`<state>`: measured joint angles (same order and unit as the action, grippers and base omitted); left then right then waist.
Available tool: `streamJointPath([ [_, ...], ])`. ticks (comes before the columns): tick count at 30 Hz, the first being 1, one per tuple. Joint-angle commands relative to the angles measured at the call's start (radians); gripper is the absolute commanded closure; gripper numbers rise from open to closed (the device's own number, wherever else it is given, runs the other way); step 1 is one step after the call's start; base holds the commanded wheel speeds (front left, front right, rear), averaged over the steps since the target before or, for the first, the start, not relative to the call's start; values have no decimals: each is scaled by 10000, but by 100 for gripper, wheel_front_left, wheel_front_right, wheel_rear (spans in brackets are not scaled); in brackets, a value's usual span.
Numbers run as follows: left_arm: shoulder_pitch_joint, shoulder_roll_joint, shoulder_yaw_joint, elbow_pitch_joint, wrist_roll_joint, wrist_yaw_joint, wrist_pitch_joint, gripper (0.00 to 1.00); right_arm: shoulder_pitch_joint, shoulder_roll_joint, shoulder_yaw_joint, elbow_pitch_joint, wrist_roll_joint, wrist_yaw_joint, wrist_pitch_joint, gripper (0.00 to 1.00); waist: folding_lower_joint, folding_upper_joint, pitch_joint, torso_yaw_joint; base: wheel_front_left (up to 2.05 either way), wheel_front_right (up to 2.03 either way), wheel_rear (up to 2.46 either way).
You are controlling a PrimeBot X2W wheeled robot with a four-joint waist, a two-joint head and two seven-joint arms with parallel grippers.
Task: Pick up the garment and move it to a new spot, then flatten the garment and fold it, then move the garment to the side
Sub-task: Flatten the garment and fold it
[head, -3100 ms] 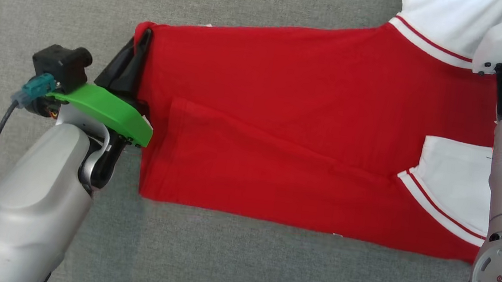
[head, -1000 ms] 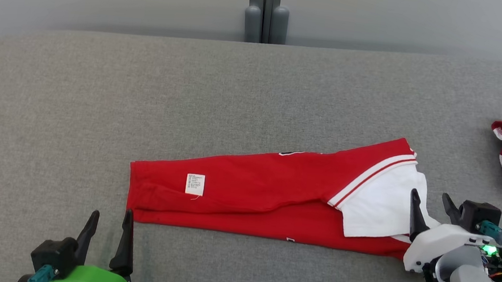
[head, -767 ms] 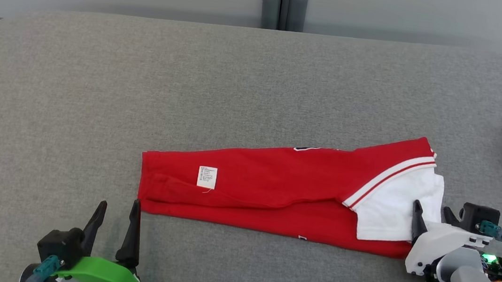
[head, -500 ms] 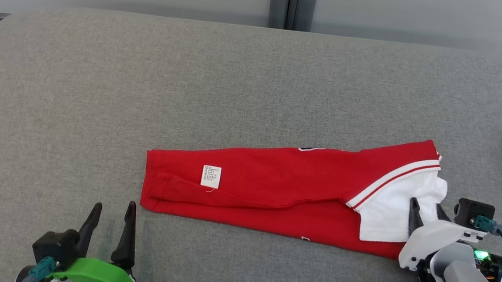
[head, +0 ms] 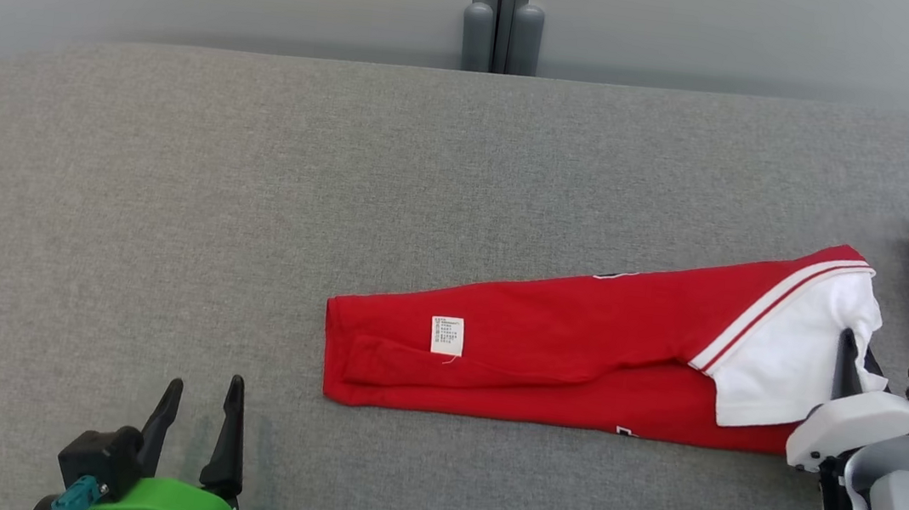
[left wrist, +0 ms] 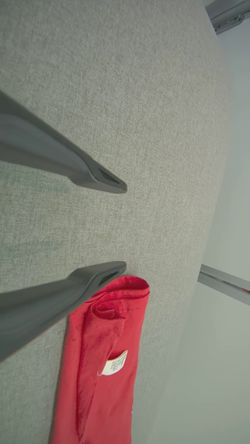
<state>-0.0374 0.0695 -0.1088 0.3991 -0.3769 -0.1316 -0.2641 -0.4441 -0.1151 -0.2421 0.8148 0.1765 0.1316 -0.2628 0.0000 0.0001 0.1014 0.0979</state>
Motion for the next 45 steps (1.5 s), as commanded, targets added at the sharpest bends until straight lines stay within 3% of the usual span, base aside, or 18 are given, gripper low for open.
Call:
streamJointPath([
  [1,154,-17,22,26,32,25,8,0,154,172,62,-378,-253,-20,-19,100,0,-1,-124,-99,0,0,0],
  [6,237,-76,-94,113,68,25,6,0,405,571,1223,-1703,-8,-20,-18,100,0,-1,-269,-55,0,0,0],
  [11,248,-115,-321,240,-68,25,6,0,585,638,3844,-2563,1698,-16,-19,100,0,-1,-425,371,0,0,0],
  [17,171,-142,-463,429,-60,25,8,0,115,619,6060,-2539,3315,-16,-20,100,0,-1,-538,1314,0,0,0],
  [25,250,-154,-760,684,-77,25,8,0,-635,620,7960,-1727,4672,-15,-20,100,0,-1,-697,2714,0,0,0],
  [26,284,-155,-777,715,-67,25,8,0,-712,621,8177,-1617,4835,-15,-20,90,0,-1,-724,2834,0,0,0],
  [27,317,-157,-784,728,-55,25,8,0,-769,627,8338,-1562,4998,-15,-20,58,0,-1,-750,2894,0,0,0],
  [28,363,-158,-762,738,-29,25,8,0,-871,621,8481,-1715,5235,-15,-22,10,0,-1,-777,2936,0,0,0],
  [29,384,-158,-733,743,-7,25,8,0,-913,620,8629,-1834,5409,-15,-22,0,0,-1,-806,2947,0,0,0],
  [30,408,-156,-680,752,7,25,8,0,-914,626,8772,-2034,5628,-15,-22,0,0,-1,-855,2923,0,0,0],
  [36,528,-163,-380,682,177,25,6,0,-688,601,8018,-2395,4985,-18,-20,0,0,-1,-1124,2288,0,0,0],
  [45,318,-168,-85,364,462,26,8,0,605,618,4531,-2275,1573,-18,-21,0,0,-1,-1238,978,0,0,0],
])
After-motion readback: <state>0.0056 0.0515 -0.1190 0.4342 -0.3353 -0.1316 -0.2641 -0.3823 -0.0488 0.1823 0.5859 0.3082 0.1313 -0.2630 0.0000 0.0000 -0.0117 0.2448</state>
